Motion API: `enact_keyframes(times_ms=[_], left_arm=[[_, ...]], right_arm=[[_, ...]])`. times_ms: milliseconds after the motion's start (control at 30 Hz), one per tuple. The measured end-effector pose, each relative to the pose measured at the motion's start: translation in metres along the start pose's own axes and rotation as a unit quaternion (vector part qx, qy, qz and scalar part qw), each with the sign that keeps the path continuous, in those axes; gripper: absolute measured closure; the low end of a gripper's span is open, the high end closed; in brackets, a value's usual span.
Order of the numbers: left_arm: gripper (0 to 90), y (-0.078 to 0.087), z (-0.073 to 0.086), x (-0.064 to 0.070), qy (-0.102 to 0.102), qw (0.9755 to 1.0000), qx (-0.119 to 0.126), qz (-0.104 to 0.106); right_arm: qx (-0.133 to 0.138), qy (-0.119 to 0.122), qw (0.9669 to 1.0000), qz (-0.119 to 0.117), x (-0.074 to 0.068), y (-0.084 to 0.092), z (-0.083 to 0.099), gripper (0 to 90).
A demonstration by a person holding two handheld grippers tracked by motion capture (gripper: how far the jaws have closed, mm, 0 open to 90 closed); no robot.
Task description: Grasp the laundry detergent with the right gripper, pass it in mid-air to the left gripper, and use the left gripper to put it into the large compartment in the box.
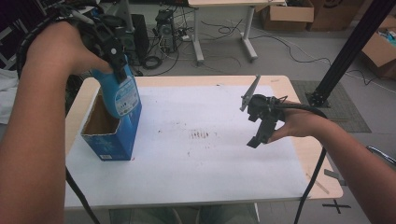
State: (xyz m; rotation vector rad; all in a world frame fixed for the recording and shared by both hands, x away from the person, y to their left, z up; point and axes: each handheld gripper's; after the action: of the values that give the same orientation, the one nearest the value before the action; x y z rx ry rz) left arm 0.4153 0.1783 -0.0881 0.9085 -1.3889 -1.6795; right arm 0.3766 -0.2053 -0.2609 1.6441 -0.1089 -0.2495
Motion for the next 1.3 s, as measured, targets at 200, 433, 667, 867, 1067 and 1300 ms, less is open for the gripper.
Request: enact_keyframes(times_ms=[200, 433, 667, 867, 1067, 1300], left_arm=[[39.0, 0.005, 0.005, -0.018, 0.080, 0.9964, 0.008, 0.024], [39.0, 0.009, 0.011, -0.035, 0.154, 0.9877, -0.004, 0.025], [39.0, -0.005, 0.016, -0.051, 0.188, 0.9813, -0.012, 0.037], [39.0, -0.026, 0.017, -0.058, 0.193, 0.9799, -0.019, 0.046], [39.0, -0.052, 0.013, -0.059, 0.201, 0.9778, -0.030, 0.053], [39.0, -0.081, 0.008, -0.061, 0.207, 0.9761, -0.035, 0.055]], right_arm=[[-0.006, -0.003, 1.0000, 0.002, 0.004, 0.001, 0.004, 0.0], [-0.006, -0.001, 1.0000, 0.003, 0.005, 0.001, 0.005, 0.0], [-0.007, 0.000, 1.0000, 0.003, 0.005, 0.001, 0.007, 0.0], [-0.008, -0.002, 1.0000, 0.000, 0.005, -0.001, 0.008, 0.0], [-0.010, 0.000, 1.0000, 0.000, 0.005, -0.002, 0.007, 0.0], [-0.008, -0.003, 1.0000, 0.000, 0.004, -0.003, 0.008, 0.0]])
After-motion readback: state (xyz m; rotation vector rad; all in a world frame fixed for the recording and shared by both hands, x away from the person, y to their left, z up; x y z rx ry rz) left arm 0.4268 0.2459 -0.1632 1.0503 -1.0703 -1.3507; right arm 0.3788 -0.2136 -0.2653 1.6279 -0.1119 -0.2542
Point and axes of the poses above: each handheld gripper's, and its own axes: y roughly backward along the jaws, z roughly out of its underside, x roughly to its right, and after that the axes turned 11 degrees about -x, right-handed
